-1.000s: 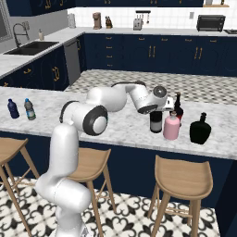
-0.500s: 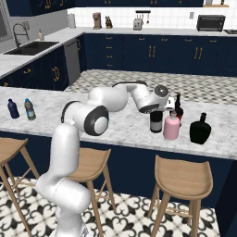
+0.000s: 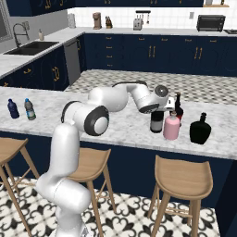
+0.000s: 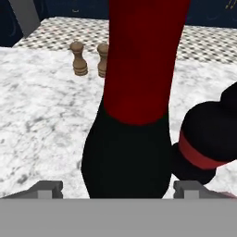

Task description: Move the plastic bottles in the middle to the plastics group, and the glass bottles in the middle to the glass group.

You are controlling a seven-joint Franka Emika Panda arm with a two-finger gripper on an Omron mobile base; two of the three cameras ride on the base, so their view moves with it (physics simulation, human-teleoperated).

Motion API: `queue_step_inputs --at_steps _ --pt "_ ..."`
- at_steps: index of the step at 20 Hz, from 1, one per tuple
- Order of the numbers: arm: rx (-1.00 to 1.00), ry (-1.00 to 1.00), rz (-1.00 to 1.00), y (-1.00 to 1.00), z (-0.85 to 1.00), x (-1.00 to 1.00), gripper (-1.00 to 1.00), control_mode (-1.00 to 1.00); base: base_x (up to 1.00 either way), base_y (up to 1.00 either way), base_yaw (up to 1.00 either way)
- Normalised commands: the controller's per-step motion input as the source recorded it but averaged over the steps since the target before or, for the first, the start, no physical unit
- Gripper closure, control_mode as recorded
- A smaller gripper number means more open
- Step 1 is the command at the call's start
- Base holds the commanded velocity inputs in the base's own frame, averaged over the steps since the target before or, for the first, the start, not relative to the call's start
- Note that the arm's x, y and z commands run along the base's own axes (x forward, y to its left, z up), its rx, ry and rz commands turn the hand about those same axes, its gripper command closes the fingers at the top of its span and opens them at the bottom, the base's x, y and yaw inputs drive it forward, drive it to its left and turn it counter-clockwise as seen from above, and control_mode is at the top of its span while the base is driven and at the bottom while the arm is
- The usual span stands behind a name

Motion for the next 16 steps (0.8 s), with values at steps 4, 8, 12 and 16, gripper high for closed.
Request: queue_step_inputs --at_steps 4,8,12,16 --pt "0.00 -0.01 0.00 -0.05 0.02 0.00 -1.00 -1.00 0.00 0.00 0.00" --pt "0.00 -0.02 0.00 0.00 0.29 -0.09 -1.00 -1.00 0.00 0.00 0.00" --pt "0.00 -0.04 0.00 0.00 0.63 -0.41 -1.00 -1.00 0.00 0.00 0.00" --pt "0.00 -0.01 0.00 0.00 0.56 -0.68 -1.00 -1.00 0.00 0.00 0.00"
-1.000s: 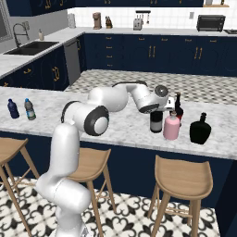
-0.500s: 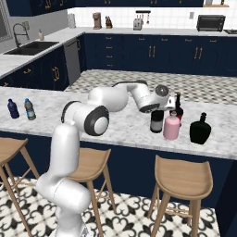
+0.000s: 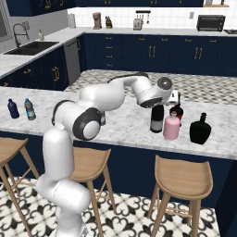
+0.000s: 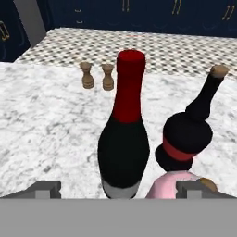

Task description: Move the plastic bottles in the middle to the plastics group, and the glass bottles in the middle to the glass group.

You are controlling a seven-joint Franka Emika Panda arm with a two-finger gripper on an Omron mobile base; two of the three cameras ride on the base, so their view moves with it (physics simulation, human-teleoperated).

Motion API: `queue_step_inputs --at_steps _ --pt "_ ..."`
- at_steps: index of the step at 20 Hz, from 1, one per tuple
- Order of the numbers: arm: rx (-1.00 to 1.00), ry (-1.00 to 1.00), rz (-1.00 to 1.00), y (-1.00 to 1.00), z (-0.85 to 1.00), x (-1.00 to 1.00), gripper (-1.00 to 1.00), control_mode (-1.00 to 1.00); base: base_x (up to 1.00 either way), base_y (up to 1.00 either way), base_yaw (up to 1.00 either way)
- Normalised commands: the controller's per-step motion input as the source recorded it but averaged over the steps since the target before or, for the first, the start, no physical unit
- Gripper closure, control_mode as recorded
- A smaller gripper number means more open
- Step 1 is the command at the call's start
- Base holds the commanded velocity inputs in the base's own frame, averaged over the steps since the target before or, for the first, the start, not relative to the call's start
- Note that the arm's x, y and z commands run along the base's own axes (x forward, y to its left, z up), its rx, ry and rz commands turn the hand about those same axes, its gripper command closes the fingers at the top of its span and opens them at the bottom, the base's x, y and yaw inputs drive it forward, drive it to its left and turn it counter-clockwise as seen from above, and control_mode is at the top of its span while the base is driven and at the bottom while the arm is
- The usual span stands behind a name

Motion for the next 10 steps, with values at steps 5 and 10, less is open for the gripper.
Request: queue_step_inputs --at_steps 5,10 --pt "0.00 0.00 0.03 0.17 0.27 -0.85 -1.00 -1.00 0.00 0.00 0.00" --pt "0.00 0.00 0.06 0.43 0.02 -0.78 -1.00 -1.00 0.00 0.00 0.00"
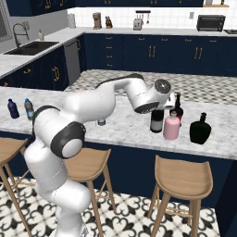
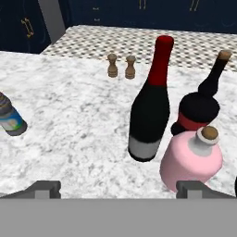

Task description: Move the plastic bottles in the middle to the plastics group, and the glass bottles in the middle to the glass group.

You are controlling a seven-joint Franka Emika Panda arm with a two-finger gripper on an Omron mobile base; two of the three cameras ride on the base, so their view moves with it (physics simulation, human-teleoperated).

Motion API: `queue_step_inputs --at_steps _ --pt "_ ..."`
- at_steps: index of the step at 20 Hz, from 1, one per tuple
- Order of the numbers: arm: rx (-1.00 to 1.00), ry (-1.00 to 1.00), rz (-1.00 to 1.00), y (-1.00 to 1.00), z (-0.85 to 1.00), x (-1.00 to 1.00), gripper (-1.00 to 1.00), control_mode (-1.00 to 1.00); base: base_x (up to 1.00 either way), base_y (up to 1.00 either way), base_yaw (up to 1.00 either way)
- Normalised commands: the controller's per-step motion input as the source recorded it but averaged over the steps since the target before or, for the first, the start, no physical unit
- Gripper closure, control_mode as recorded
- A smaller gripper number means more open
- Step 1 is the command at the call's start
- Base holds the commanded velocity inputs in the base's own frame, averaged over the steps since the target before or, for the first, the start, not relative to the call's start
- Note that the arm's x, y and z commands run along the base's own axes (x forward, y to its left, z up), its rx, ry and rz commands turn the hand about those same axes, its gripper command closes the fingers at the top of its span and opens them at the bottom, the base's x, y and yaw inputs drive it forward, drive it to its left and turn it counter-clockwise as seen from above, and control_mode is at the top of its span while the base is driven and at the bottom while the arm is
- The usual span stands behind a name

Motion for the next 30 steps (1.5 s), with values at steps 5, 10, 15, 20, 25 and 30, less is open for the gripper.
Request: queue_step_inputs --at_steps 5,10,15,20,25,30 --pt "0.00 -0.07 0.06 0.79 -0.02 -0.30 -1.00 -1.00 0.00 0.00 0.00" --pt "0.00 -0.13 0.01 1.00 0.04 0.05 -1.00 -1.00 0.00 0.00 0.00" --pt "0.00 -0.07 0.00 0.80 0.30 0.22 -1.00 -1.00 0.00 0.00 0.00" --pt "0.00 -0.01 0.00 0.21 0.15 0.29 -1.00 -1.00 0.00 0.00 0.00" --pt "-0.02 0.02 -0.01 0.60 0.15 0.15 -1.00 -1.00 0.00 0.00 0.00" --pt "-0.04 0.14 0.00 0.64 0.08 -0.02 -1.00 -1.00 0.00 0.00 0.00"
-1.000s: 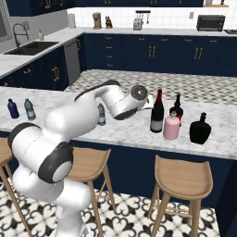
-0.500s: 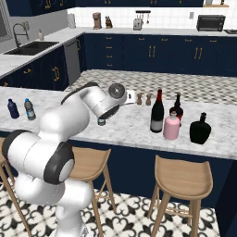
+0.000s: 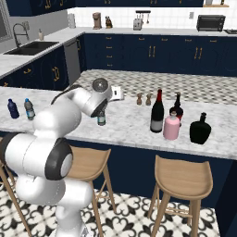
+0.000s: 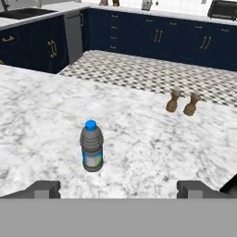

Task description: Move the plastic bottles in the middle to the plastics group, and the glass bottles in the middle to the glass group.

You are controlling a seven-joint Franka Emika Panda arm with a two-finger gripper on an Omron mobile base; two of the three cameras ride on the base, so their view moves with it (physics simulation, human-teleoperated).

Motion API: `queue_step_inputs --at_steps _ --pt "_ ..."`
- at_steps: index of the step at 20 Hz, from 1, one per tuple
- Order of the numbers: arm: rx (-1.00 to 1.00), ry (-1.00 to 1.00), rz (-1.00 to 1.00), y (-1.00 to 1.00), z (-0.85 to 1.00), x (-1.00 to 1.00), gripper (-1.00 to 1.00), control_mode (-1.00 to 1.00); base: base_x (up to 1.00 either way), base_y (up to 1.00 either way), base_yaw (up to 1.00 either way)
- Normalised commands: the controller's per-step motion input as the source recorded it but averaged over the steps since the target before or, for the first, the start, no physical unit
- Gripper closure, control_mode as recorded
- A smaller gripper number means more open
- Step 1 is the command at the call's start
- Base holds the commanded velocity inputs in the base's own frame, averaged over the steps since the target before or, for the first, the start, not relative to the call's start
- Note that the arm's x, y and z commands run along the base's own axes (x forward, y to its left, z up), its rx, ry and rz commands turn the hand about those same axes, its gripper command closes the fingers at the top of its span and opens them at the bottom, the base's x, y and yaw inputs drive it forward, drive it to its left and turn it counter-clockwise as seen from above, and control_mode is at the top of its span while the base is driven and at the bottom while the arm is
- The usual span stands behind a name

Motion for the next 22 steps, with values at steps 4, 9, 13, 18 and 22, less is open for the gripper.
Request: queue_step_inputs --at_steps 4,9,13,18,22 --pt "-0.09 0.23 0.00 0.61 0.00 -0.01 -1.00 -1.00 0.00 0.00 0.00" --pt "-0.11 0.30 0.00 0.41 -0.07 0.03 -1.00 -1.00 0.00 0.00 0.00" --pt "-0.03 0.14 0.00 0.21 -0.57 0.16 -1.00 -1.00 0.00 0.00 0.00" --pt "0.00 0.10 -0.01 0.27 -0.51 0.48 -1.00 -1.00 0.00 0.00 0.00" --pt "0.02 0.02 -0.06 0.08 -0.26 0.60 -1.00 -1.00 0.00 0.00 0.00"
